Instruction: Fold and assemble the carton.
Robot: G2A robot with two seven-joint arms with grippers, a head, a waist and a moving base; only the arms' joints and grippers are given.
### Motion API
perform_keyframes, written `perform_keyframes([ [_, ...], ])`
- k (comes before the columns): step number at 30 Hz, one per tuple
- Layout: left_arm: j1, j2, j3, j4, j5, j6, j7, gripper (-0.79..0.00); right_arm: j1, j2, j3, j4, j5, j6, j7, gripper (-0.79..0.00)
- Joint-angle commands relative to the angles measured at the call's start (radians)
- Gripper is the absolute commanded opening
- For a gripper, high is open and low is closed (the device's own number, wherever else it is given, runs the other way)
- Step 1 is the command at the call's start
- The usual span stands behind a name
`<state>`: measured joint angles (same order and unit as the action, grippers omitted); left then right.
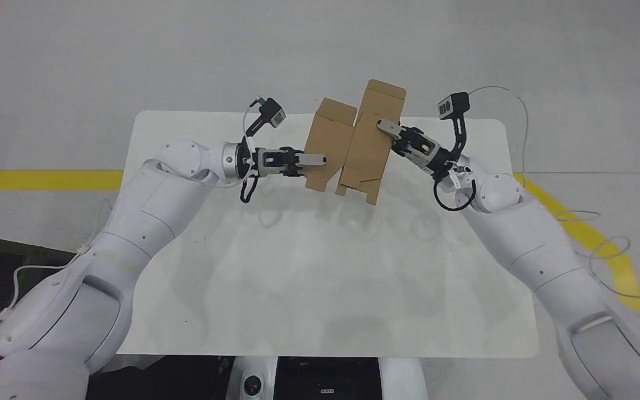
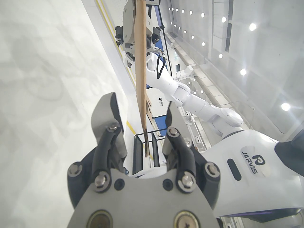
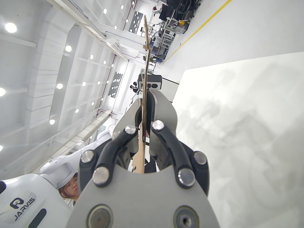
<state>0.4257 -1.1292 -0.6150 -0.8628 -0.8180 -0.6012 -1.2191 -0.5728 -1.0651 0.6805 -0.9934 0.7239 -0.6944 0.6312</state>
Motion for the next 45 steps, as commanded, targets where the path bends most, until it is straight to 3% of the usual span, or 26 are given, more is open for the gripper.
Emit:
perform_keyframes([
  [1, 0.0, -0.004, -0.006, 0.005, -0.002, 0.005, -0.005, -0.785, -0.003, -0.003, 0.007, -0.001, -0.008, 0.004, 0.0, -0.785],
  [5, 0.001, -0.01, -0.02, 0.011, -0.002, 0.012, -0.012, -0.785, -0.009, -0.011, 0.024, -0.001, -0.018, 0.008, 0.005, -0.77],
  [6, 0.002, -0.011, -0.024, 0.012, -0.001, 0.013, -0.013, -0.785, -0.011, -0.013, 0.028, -0.001, -0.022, 0.008, 0.007, -0.468],
  [7, 0.002, -0.012, -0.027, 0.013, -0.001, 0.015, -0.015, -0.785, -0.012, -0.014, 0.032, -0.002, -0.025, 0.008, 0.009, 0.0],
  [15, -0.006, -0.004, -0.071, -0.005, 0.049, 0.024, -0.024, -0.785, -0.013, -0.005, 0.11, 0.051, -0.085, -0.053, 0.047, 0.0],
  [22, 0.009, 0.032, -0.075, -0.125, 0.196, 0.031, -0.031, -0.785, 0.011, 0.019, 0.165, 0.09, -0.159, -0.098, 0.245, 0.0],
  [26, 0.026, 0.064, -0.061, -0.177, 0.244, 0.044, -0.045, -0.785, 0.02, 0.025, 0.182, 0.111, -0.125, -0.117, 0.377, 0.0],
  [35, 0.048, 0.133, -0.009, -0.253, 0.225, 0.091, -0.091, -0.785, 0.04, 0.061, 0.146, 0.026, -0.201, 0.017, 0.512, 0.0],
  [40, 0.051, 0.167, 0.009, -0.291, 0.201, 0.1, -0.101, -0.785, 0.067, 0.089, 0.108, -0.005, -0.231, 0.044, 0.539, 0.0],
  [45, 0.052, 0.178, 0.02, -0.306, 0.195, 0.104, -0.105, -0.785, 0.077, 0.101, 0.081, -0.036, -0.21, 0.076, 0.571, 0.0],
])
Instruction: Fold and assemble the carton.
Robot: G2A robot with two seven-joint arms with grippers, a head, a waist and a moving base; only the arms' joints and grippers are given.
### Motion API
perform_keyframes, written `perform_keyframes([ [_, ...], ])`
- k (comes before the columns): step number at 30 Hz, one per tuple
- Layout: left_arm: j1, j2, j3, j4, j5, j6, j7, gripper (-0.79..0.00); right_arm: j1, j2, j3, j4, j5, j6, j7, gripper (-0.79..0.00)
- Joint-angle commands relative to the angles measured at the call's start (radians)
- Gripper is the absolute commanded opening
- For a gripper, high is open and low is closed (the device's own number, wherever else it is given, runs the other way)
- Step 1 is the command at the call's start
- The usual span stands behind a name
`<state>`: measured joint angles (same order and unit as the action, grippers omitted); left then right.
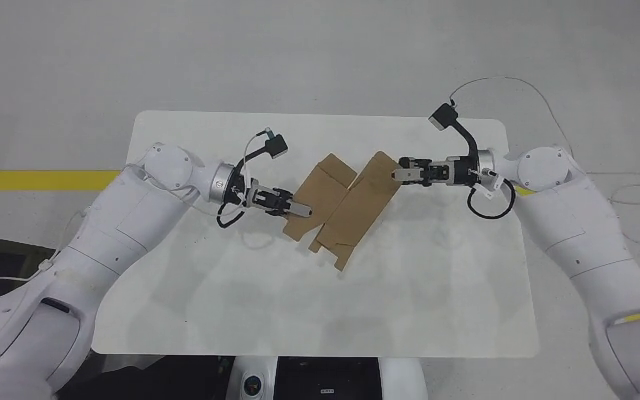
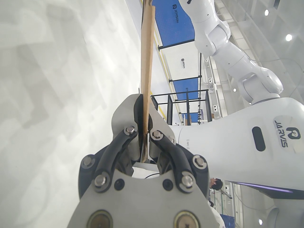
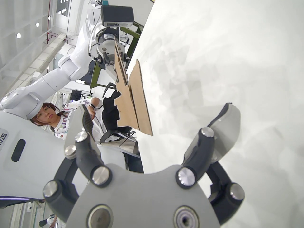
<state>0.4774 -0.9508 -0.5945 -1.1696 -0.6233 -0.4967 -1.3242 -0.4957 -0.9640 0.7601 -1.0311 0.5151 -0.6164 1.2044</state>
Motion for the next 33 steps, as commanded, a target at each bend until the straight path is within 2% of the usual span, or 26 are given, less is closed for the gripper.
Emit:
perform_keyframes([
  [1, 0.0, -0.001, -0.001, 0.001, 0.0, 0.0, 0.0, -0.785, 0.0, -0.001, 0.001, 0.002, -0.001, -0.002, -0.002, 0.0],
  [12, 0.0, -0.001, -0.001, 0.001, 0.0, 0.0, 0.0, -0.785, 0.0, -0.001, 0.001, 0.002, -0.001, -0.002, -0.002, 0.0],
  [16, 0.004, 0.013, 0.017, 0.005, 0.022, -0.039, 0.039, -0.785, 0.0, -0.001, 0.001, 0.002, -0.001, -0.002, -0.002, 0.0],
  [33, 0.014, 0.014, 0.013, -0.006, 0.035, -0.031, 0.062, -0.785, -0.004, -0.001, 0.002, -0.001, -0.002, 0.001, -0.008, 0.0],
])
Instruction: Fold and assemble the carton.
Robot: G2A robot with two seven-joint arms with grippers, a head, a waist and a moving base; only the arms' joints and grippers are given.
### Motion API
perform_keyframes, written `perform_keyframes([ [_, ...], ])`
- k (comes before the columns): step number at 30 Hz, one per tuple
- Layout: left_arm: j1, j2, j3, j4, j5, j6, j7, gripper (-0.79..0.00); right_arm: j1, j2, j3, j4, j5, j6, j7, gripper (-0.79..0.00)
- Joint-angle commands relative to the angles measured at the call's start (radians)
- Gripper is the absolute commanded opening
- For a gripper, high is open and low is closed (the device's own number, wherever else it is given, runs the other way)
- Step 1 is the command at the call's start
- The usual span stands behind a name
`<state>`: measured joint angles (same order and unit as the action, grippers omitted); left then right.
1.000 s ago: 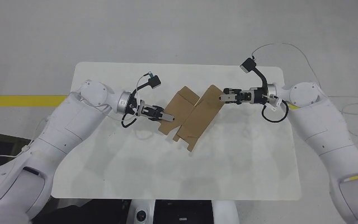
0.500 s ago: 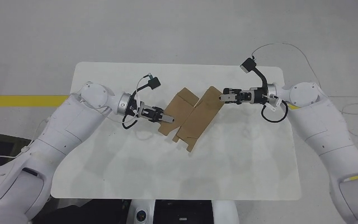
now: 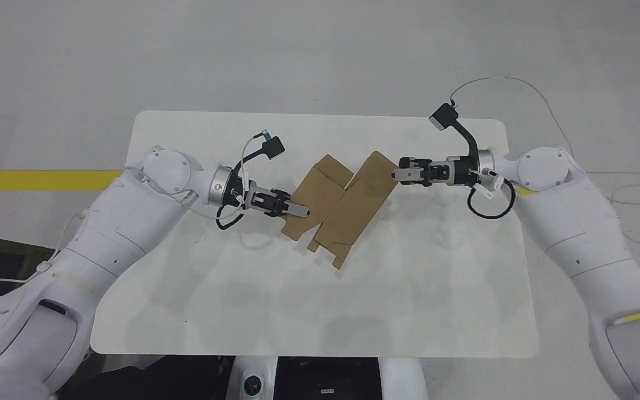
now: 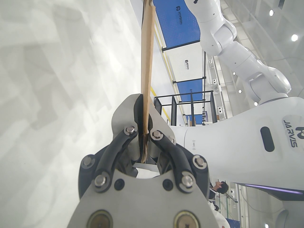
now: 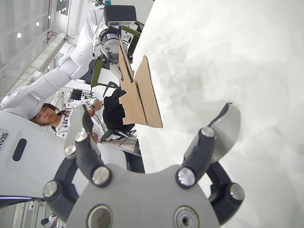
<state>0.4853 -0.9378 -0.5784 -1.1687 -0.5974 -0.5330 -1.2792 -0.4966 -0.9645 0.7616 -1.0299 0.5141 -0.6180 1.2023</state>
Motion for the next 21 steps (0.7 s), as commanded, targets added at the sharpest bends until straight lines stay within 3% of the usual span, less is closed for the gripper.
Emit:
perform_keyframes([
  [1, 0.01, 0.002, -0.009, -0.013, 0.02, 0.01, 0.023, -0.785, -0.011, 0.0, 0.001, -0.012, -0.014, 0.012, -0.021, 0.0],
  [9, 0.022, 0.012, -0.044, -0.051, 0.029, 0.051, -0.059, -0.785, -0.007, 0.006, 0.021, -0.043, -0.045, 0.035, 0.035, 0.0],
  [21, 0.02, 0.0, -0.039, -0.074, 0.018, 0.088, -0.096, -0.785, 0.031, 0.013, -0.078, -0.109, -0.016, 0.101, 0.101, 0.0],
])
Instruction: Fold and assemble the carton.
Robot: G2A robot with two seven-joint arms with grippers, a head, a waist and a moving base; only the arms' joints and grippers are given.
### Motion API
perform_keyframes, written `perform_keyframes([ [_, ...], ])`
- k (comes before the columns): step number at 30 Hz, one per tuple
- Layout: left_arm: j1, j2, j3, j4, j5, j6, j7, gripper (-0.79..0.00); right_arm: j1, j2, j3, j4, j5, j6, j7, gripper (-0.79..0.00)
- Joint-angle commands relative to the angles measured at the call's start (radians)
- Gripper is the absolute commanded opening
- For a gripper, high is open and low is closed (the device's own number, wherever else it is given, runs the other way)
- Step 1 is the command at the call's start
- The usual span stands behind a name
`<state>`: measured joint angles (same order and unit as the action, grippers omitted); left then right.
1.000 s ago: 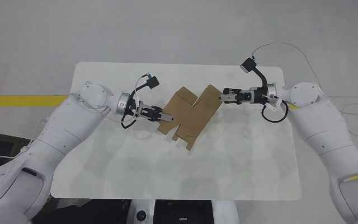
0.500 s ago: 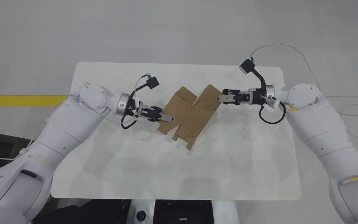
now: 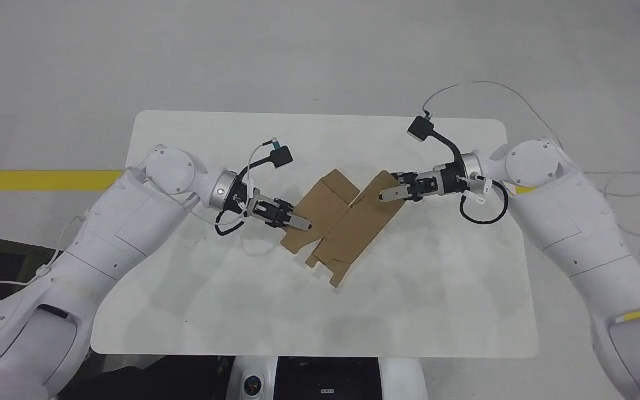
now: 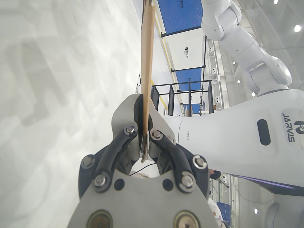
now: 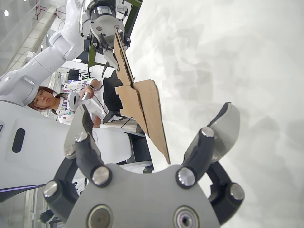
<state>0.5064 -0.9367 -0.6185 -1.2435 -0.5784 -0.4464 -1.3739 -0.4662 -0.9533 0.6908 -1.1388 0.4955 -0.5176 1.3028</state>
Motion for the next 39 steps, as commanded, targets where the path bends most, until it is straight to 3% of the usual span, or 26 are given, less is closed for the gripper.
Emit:
perform_keyframes([
  [1, -0.001, -0.003, 0.002, 0.002, -0.004, 0.003, -0.003, -0.785, 0.002, 0.004, -0.016, -0.004, 0.007, 0.001, 0.001, -0.034],
  [4, -0.003, -0.006, 0.003, 0.006, -0.007, 0.005, -0.005, -0.785, 0.004, 0.011, -0.045, -0.025, 0.021, 0.005, 0.005, -0.182],
  [6, -0.003, -0.008, 0.003, 0.008, -0.007, 0.005, -0.005, -0.785, 0.008, 0.017, -0.063, -0.037, 0.028, 0.007, 0.007, -0.188],
  [14, -0.005, -0.015, 0.004, 0.012, -0.008, 0.008, -0.007, -0.785, 0.036, 0.039, -0.114, -0.04, 0.06, -0.007, -0.006, -0.406],
  [20, -0.004, -0.016, 0.0, 0.016, -0.006, 0.009, -0.009, -0.785, 0.057, 0.052, -0.147, -0.041, 0.084, -0.019, -0.019, -0.517],
  [23, -0.003, -0.016, -0.002, 0.017, -0.003, 0.01, -0.009, -0.785, 0.064, 0.058, -0.164, -0.045, 0.099, -0.024, -0.024, -0.643],
  [28, -0.002, -0.016, -0.005, 0.019, -0.001, 0.01, -0.01, -0.785, 0.075, 0.066, -0.188, -0.048, 0.123, -0.032, -0.032, -0.785],
  [32, -0.002, -0.017, -0.007, 0.022, -0.002, 0.012, -0.012, -0.785, 0.084, 0.072, -0.204, -0.049, 0.143, -0.036, -0.036, -0.785],
  [33, -0.003, -0.017, -0.009, 0.024, -0.002, 0.012, -0.012, -0.526, 0.085, 0.073, -0.207, -0.048, 0.152, -0.037, -0.037, -0.785],
  [34, -0.003, -0.017, -0.011, 0.028, -0.001, 0.011, -0.011, -0.203, 0.088, 0.075, -0.21, -0.047, 0.157, -0.037, -0.037, -0.785],
  [35, -0.003, -0.017, -0.013, 0.034, -0.004, 0.01, -0.01, 0.0, 0.089, 0.076, -0.212, -0.045, 0.162, -0.037, -0.037, -0.785],
  [39, -0.003, -0.016, -0.035, 0.07, -0.034, 0.004, -0.003, 0.0, 0.089, 0.08, -0.217, -0.027, 0.204, -0.031, -0.031, -0.785],
])
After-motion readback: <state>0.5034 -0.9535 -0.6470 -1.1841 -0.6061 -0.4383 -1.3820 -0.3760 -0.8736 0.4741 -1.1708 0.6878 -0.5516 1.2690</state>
